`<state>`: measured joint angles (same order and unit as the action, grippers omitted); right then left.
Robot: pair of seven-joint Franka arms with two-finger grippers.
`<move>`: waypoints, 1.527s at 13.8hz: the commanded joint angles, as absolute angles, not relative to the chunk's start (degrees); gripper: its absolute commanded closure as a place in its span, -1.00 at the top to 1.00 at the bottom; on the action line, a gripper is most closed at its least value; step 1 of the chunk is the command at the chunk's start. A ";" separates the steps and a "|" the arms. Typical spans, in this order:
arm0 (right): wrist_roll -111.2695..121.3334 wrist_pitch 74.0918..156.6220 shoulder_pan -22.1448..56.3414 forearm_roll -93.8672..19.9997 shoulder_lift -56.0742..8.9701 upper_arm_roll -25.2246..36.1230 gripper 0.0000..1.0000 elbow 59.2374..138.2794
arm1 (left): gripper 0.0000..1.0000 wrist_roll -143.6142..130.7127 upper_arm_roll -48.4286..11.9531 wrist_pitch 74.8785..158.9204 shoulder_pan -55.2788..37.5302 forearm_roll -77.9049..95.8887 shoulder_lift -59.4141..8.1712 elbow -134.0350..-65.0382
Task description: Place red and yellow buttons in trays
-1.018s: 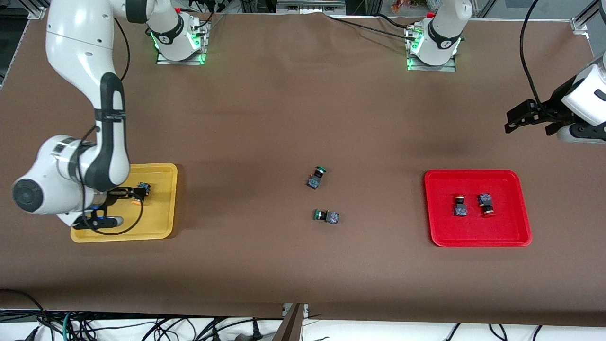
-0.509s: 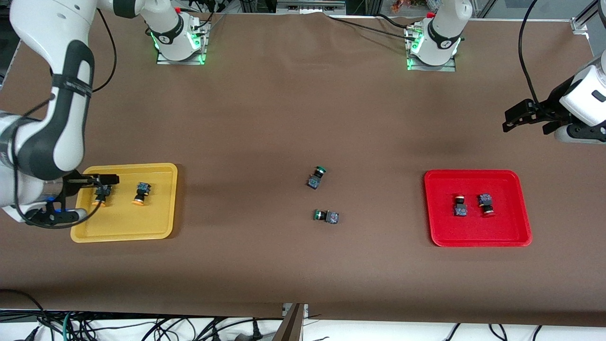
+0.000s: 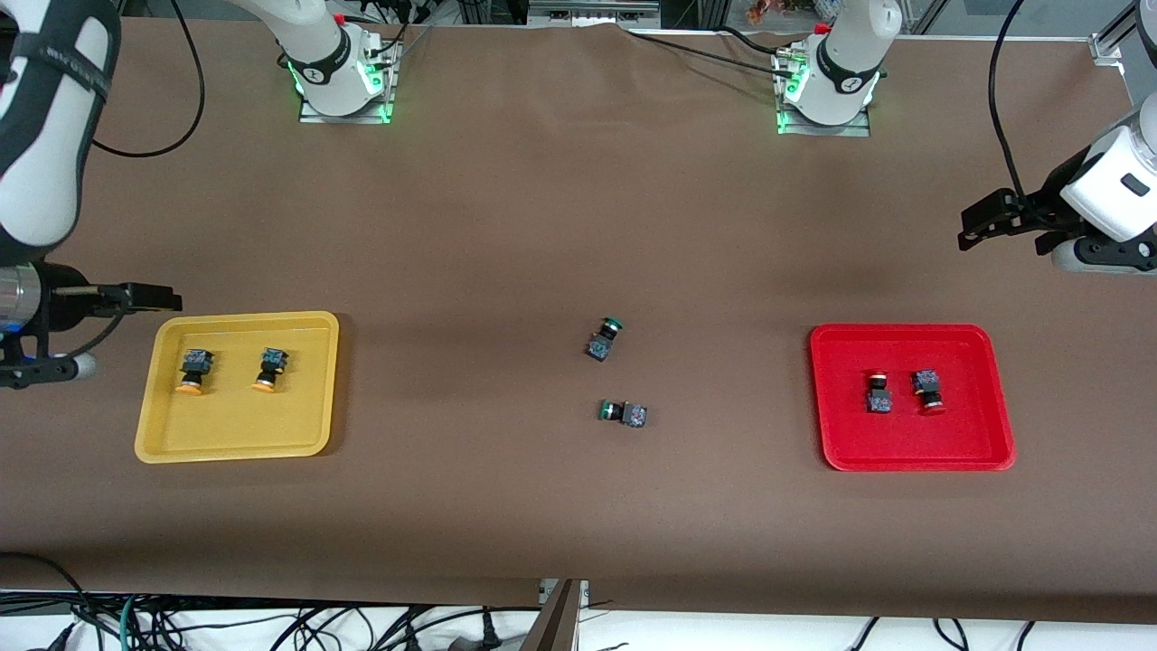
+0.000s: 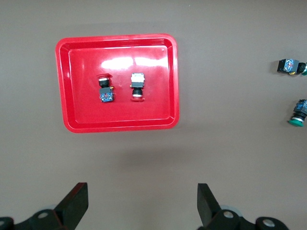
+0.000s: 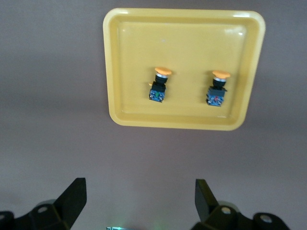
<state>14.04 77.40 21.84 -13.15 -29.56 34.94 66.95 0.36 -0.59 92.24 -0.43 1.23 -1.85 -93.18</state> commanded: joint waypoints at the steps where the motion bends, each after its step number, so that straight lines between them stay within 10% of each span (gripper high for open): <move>1: 1.72 77.25 11.74 -0.49 -20.95 13.63 1.00 71.26 | 1.00 1.05 -0.70 91.93 -0.62 -0.70 -1.23 -93.69; 6: -4.40 81.89 1.24 2.81 -9.34 -4.82 1.00 84.87 | 1.00 1.05 -0.70 91.93 -0.62 -0.70 -1.32 -93.34; 12: -4.40 83.42 0.53 2.37 0.69 -5.98 1.00 88.68 | 1.00 1.14 -0.70 91.93 -0.62 -0.62 -1.32 -92.99; 21: 1.05 80.33 0.61 2.63 -0.70 -5.45 1.00 87.19 | 1.00 1.06 -0.70 91.93 -0.62 -0.62 -1.32 -93.08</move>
